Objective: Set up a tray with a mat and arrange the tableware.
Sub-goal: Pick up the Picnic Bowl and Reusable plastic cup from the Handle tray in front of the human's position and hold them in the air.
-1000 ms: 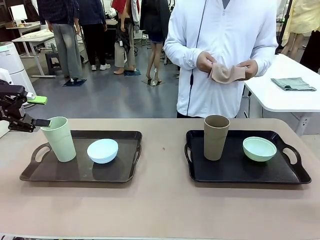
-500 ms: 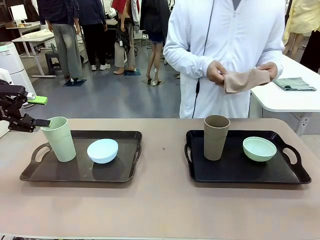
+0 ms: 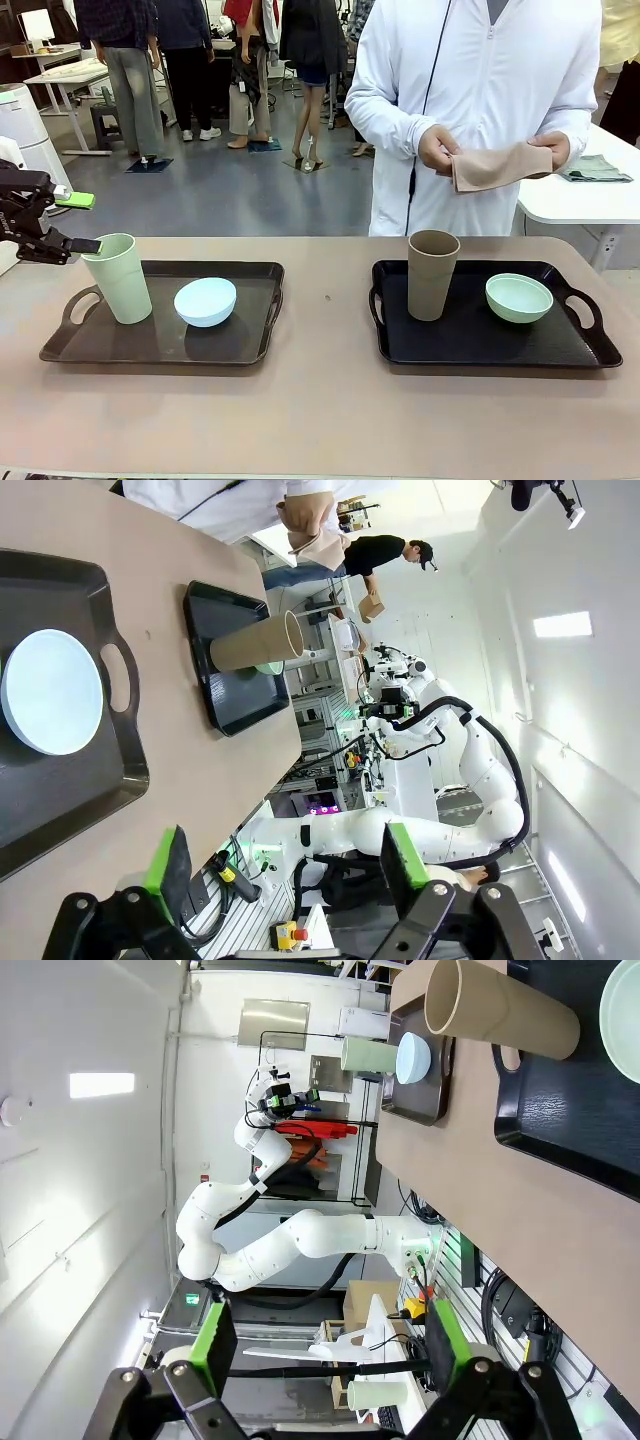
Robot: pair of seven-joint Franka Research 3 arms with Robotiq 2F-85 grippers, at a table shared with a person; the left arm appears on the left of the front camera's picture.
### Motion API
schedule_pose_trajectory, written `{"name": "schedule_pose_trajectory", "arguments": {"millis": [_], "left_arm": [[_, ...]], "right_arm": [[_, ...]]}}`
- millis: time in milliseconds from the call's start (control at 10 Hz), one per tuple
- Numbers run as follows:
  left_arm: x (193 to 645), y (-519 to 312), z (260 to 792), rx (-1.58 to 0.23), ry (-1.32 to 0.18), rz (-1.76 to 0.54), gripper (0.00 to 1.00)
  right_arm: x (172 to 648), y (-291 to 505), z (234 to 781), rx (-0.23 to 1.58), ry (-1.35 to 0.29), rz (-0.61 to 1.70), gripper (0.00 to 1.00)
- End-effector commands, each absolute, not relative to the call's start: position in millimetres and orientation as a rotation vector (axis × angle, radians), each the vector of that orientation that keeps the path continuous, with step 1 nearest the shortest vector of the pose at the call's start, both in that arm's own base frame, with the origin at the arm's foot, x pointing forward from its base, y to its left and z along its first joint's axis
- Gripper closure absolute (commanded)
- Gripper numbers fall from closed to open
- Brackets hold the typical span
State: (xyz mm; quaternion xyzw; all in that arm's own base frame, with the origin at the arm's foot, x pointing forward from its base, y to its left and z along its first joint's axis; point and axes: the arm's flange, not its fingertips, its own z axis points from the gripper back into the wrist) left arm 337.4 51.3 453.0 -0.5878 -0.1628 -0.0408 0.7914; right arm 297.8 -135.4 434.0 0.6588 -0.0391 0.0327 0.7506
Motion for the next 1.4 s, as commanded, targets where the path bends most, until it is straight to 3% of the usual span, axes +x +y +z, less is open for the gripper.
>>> {"name": "schedule_pose_trajectory", "arguments": {"millis": [0,1000,1300], "left_arm": [[337,50,453,-1.283,-0.375,-0.098,0.0],[337,51,453,-1.265,-0.35,-0.088,0.0],[328,-62,564,-0.783,-0.735,-0.537,0.0]], "right_arm": [[296,-137,437,1.418,-0.083,0.07,0.0],[298,-135,434,1.439,-0.085,0.071,0.0],[313,-105,514,1.057,-0.216,0.098,0.0]]}}
